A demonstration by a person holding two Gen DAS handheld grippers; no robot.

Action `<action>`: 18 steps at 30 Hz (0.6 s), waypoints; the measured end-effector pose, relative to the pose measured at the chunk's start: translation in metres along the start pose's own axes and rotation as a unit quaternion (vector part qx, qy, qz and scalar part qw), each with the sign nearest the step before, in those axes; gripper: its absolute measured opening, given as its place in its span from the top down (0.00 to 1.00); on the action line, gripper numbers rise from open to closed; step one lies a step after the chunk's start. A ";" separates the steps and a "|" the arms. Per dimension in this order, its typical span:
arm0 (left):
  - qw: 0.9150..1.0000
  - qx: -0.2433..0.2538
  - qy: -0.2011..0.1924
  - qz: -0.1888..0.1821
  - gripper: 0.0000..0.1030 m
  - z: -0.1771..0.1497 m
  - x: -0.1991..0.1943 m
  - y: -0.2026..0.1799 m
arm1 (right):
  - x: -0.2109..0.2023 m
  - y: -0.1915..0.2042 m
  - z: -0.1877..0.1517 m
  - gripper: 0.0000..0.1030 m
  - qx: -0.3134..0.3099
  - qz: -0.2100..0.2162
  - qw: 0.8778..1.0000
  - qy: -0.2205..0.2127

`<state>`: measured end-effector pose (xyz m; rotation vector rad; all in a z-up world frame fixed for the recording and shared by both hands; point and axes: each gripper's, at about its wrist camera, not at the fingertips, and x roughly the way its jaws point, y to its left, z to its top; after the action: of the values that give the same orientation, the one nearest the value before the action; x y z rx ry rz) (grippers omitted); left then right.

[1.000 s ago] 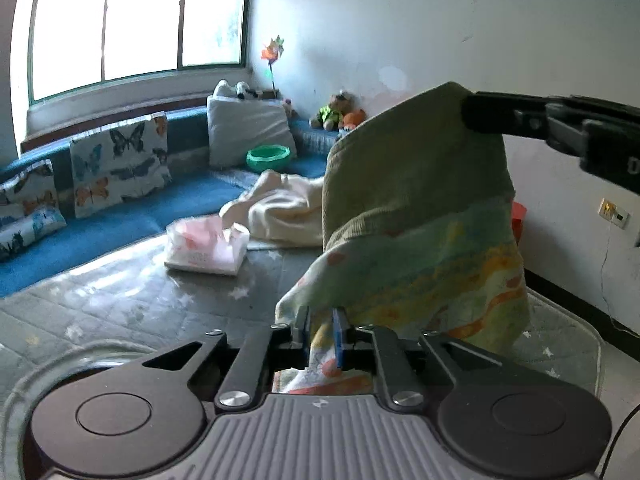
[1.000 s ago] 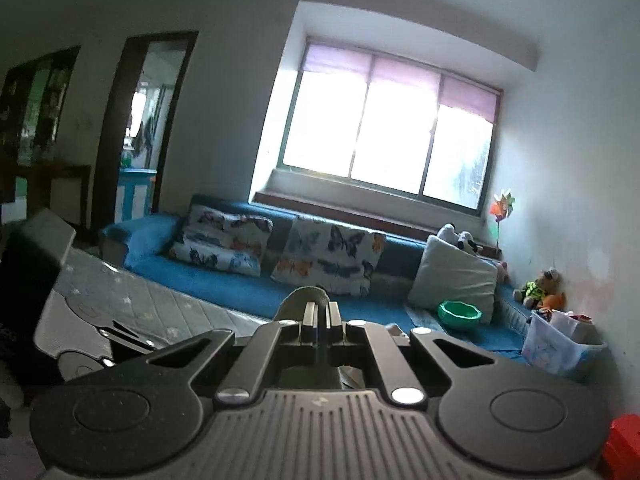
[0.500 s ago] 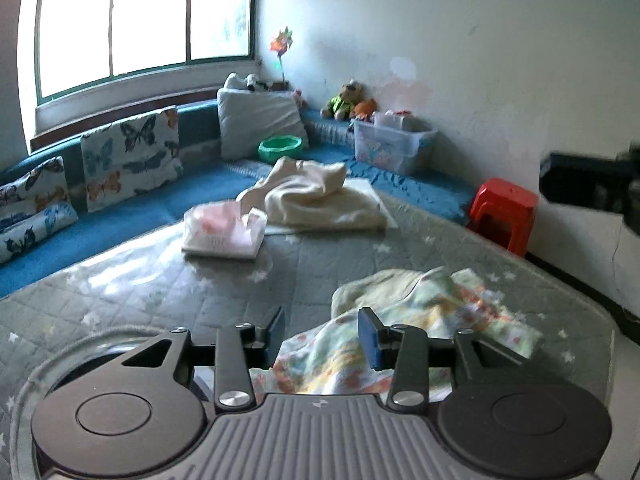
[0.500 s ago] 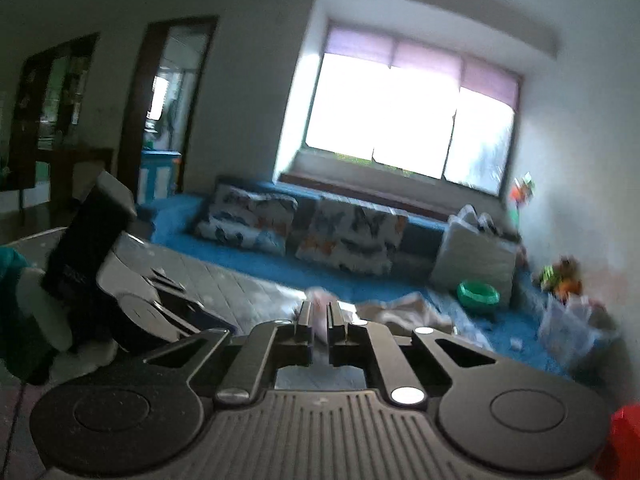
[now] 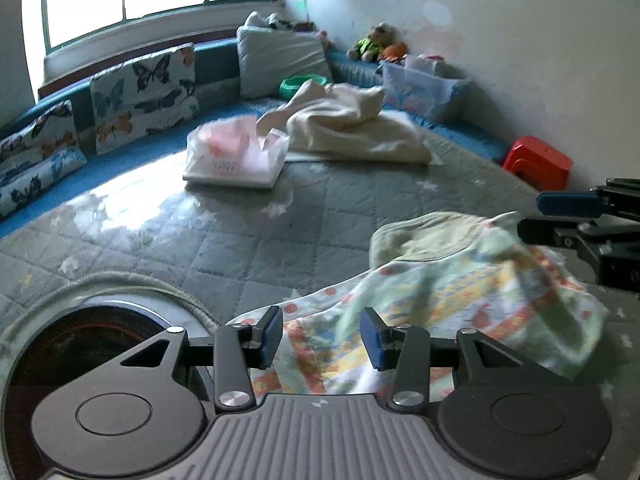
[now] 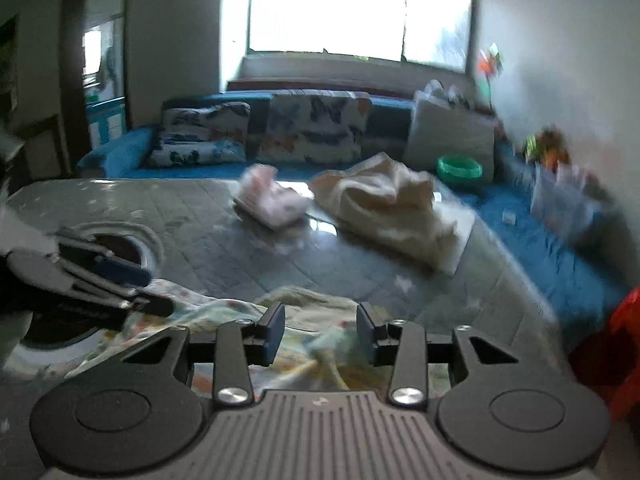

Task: Fold clothes
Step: 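Grasp the green-backed towel corner with the right gripper and lift it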

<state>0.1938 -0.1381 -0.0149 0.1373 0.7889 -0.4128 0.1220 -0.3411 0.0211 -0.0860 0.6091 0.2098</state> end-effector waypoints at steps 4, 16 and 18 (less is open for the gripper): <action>1.000 -0.004 0.015 -0.001 0.56 -0.002 0.016 0.005 | 0.029 -0.021 -0.007 0.57 0.045 0.004 0.998 0.031; 1.000 0.003 0.013 -0.027 0.63 0.001 0.024 0.000 | 0.055 -0.023 -0.015 0.87 0.051 0.033 0.995 0.082; 1.000 0.005 0.014 -0.028 0.63 0.001 0.025 -0.001 | 0.049 -0.021 -0.011 0.90 0.049 0.036 0.996 0.070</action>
<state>0.2095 -0.1471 -0.0325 0.1304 0.8204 -0.4676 0.1591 -0.3544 -0.0158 0.0160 0.7617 0.2459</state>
